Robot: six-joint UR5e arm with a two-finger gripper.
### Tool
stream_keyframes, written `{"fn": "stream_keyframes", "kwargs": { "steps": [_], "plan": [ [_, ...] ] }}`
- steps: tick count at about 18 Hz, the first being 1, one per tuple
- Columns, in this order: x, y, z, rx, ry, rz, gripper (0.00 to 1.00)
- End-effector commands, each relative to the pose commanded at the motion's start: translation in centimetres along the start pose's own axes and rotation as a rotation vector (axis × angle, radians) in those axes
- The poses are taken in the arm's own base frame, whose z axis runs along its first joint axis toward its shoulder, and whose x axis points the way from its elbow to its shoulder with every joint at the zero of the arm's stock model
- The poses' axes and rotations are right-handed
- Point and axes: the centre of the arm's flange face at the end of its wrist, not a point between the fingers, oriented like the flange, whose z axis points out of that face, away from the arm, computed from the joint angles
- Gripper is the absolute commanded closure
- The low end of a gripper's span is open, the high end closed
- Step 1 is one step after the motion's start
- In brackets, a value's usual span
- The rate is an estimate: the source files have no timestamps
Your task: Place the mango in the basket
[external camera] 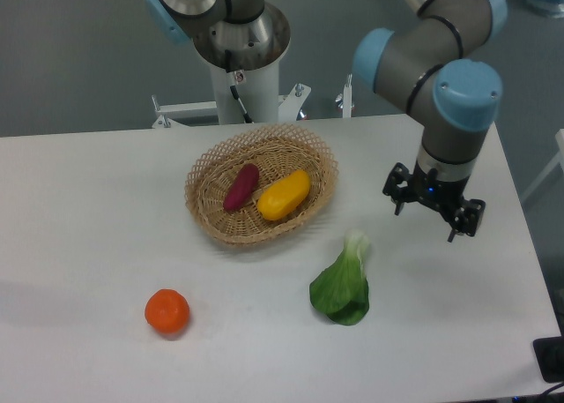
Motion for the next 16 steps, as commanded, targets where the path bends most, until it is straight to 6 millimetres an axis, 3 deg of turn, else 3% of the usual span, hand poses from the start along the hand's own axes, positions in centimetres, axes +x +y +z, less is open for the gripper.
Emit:
{"fn": "stream_keyframes", "kwargs": {
  "steps": [16],
  "plan": [
    [-0.27, 0.90, 0.47, -0.005, 0.010, 0.024, 0.00]
  ]
}}
